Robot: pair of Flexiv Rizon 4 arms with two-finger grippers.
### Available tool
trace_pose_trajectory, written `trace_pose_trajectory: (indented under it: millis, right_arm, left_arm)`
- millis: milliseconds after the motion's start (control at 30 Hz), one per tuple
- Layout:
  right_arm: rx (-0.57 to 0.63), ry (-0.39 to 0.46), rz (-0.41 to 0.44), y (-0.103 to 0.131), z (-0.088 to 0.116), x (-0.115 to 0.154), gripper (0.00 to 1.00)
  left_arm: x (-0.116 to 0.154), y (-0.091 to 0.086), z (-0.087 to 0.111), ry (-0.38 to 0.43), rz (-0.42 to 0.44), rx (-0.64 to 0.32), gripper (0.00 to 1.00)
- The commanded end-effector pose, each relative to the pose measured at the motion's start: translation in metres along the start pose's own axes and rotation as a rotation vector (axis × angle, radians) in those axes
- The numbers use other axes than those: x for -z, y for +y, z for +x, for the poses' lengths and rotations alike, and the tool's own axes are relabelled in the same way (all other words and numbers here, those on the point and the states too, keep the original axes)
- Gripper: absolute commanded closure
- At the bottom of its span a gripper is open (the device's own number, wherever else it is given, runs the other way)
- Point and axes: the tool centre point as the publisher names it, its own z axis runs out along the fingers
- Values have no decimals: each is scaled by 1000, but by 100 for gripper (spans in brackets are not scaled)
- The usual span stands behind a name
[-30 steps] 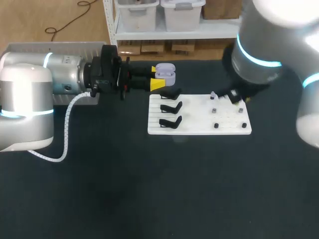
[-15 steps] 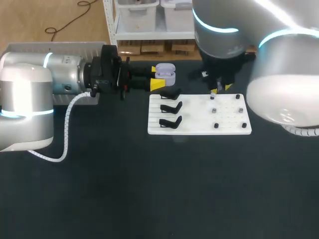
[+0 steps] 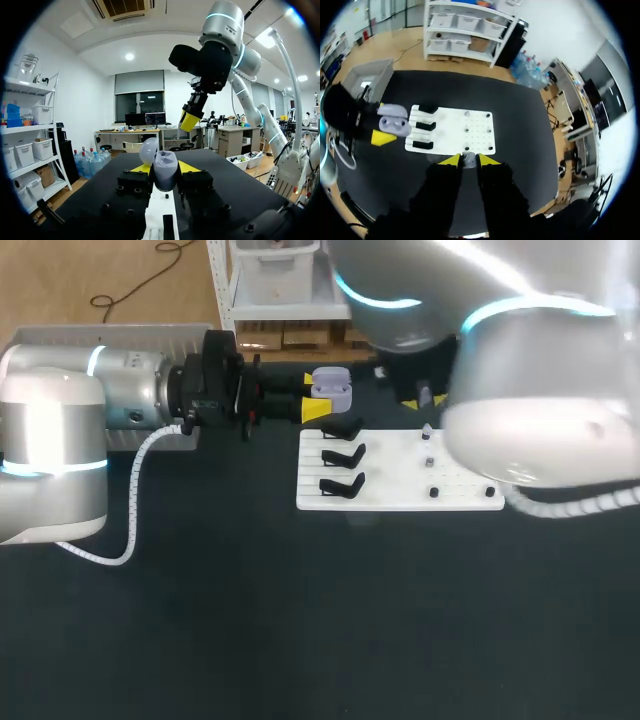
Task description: Pick up each earbud case from the left stands, insert the matching earbuds, close the lid, and place the case in the box.
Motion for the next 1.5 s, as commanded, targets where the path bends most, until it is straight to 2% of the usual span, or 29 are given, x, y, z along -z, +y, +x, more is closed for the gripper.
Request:
trace_pose_trajectory:
  millis: [33, 233, 500, 733, 933, 1400, 1500]
  right_arm:
    - [-237, 59, 84, 6, -7, 1, 100]
    - [-318, 90, 84, -6, 1, -2, 100]
    - [-349, 97, 51, -11, 3, -3, 100]
    - [-317, 125, 26, -1, 5, 0, 100]
    - [-284, 160, -10, 8, 4, 1, 100]
    - [-284, 160, -10, 8, 4, 1, 100]
    - [-290, 170, 23, 19, 0, 4, 100]
  left_arm:
    - [0, -2, 0, -2, -6, -3, 100]
    - [-15, -14, -2, -5, 19, -3, 100]
    - [-19, -31, 1, -11, 1, 47, 100]
    - [-18, -37, 5, -16, -15, 81, 100]
    - [-20, -41, 7, -17, -10, 99, 100]
    - [-20, -41, 8, -16, -10, 100, 100]
    - [-20, -41, 8, -16, -10, 100, 100]
